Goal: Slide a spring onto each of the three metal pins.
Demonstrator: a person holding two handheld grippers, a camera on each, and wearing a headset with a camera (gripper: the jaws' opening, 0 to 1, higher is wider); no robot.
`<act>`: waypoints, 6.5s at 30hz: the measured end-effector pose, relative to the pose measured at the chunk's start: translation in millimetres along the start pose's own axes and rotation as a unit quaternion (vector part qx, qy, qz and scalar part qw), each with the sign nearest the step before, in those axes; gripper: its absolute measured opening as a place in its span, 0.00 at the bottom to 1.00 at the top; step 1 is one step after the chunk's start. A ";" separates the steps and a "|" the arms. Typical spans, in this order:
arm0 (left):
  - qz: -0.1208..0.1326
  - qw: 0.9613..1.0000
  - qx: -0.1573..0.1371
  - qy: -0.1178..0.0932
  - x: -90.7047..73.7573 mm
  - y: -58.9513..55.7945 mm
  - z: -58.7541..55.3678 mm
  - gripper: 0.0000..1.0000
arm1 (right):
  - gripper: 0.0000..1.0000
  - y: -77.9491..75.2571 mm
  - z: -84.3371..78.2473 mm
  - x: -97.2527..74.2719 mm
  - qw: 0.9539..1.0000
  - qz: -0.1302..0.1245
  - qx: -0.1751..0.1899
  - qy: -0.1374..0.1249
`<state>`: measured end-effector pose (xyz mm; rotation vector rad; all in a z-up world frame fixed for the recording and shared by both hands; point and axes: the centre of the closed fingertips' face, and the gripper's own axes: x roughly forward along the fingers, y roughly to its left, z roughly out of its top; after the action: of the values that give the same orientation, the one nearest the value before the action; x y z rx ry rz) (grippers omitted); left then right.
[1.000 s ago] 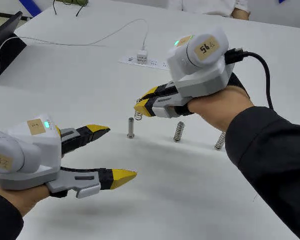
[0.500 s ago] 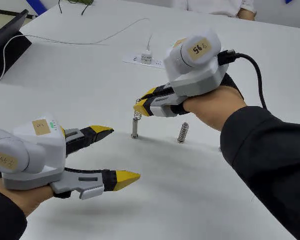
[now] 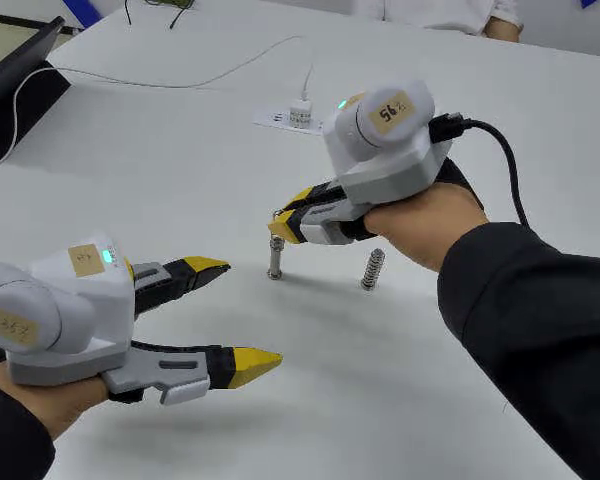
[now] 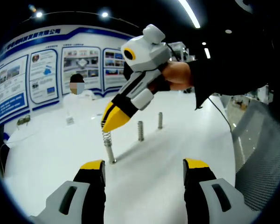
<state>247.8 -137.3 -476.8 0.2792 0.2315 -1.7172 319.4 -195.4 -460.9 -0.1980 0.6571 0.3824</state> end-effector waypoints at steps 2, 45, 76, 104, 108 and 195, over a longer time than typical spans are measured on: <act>0.000 1.000 0.000 0.000 0.2 0.2 -0.4 0.69 | 0.12 -2.0 -2.3 5.1 1.000 0.001 0.002 0.003; 0.003 1.000 -0.013 0.006 2.2 3.9 -10.3 0.69 | 0.15 -0.7 -42.7 23.3 0.999 -0.002 0.009 0.050; 0.007 1.000 -0.015 -0.001 2.4 9.0 -1.4 0.71 | 0.21 34.9 -46.9 -61.0 0.999 -0.034 0.006 -0.020; -0.001 1.000 -0.017 0.001 5.4 1.6 -0.8 0.74 | 0.27 10.9 -111.1 -131.7 0.989 -0.113 0.083 -0.053; -0.001 1.000 -0.018 0.002 5.6 0.8 -1.1 0.74 | 0.30 5.7 -116.5 -140.2 0.987 -0.114 0.088 -0.065; 0.023 0.999 -0.036 0.034 8.6 7.1 -5.7 0.77 | 0.73 -21.3 -149.4 -176.0 0.971 -0.153 0.118 -0.142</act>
<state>253.8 -144.7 -484.8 0.2880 0.3324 -1.6526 117.3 -309.1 -465.2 -0.0142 0.3764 0.0311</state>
